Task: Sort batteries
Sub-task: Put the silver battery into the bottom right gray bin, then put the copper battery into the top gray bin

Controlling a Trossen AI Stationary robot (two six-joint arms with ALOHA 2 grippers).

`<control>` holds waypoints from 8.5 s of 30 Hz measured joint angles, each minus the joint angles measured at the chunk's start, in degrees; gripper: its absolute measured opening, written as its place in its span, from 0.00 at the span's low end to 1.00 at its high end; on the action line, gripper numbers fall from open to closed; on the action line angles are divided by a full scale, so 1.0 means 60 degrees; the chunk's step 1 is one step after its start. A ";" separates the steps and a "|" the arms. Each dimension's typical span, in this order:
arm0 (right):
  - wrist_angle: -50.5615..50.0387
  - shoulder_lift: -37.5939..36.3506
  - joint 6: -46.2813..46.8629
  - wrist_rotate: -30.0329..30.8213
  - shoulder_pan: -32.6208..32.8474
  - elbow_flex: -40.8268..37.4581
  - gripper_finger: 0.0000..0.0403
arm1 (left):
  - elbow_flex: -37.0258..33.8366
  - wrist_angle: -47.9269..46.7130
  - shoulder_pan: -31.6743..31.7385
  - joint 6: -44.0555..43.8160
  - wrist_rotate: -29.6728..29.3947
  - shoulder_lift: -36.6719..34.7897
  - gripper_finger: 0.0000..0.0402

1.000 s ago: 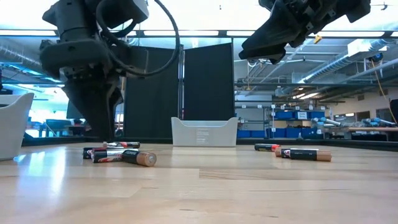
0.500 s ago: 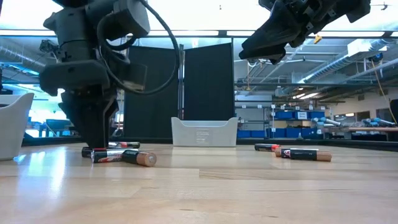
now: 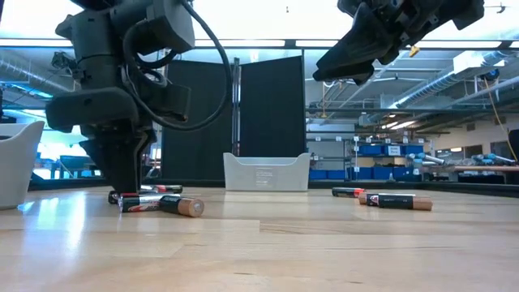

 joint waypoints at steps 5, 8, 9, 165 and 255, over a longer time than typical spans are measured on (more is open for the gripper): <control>-0.0409 0.0000 -0.0005 0.0366 0.0000 0.0000 0.39 | -0.0057 -0.0027 -0.0025 0.0210 -0.0409 -0.0287 0.11; -0.0806 0.0000 0.0034 0.0551 0.0000 0.0000 0.39 | -0.0089 0.0195 -0.0018 0.0216 -0.0688 -0.0681 0.11; -0.0808 0.0025 0.0080 0.0580 0.0000 -0.0004 0.39 | -0.0082 0.0416 -0.0018 0.0218 -0.0832 -0.0848 0.11; -0.8554 0.2572 0.7682 -0.2947 0.5458 0.1648 0.14 | -0.0648 1.0630 0.2492 0.4987 0.1245 -0.1763 0.37; -0.5175 0.1917 -0.0005 -0.1330 0.0008 0.1664 0.02 | -0.2283 1.1164 0.3092 0.4515 0.1588 -0.2355 0.36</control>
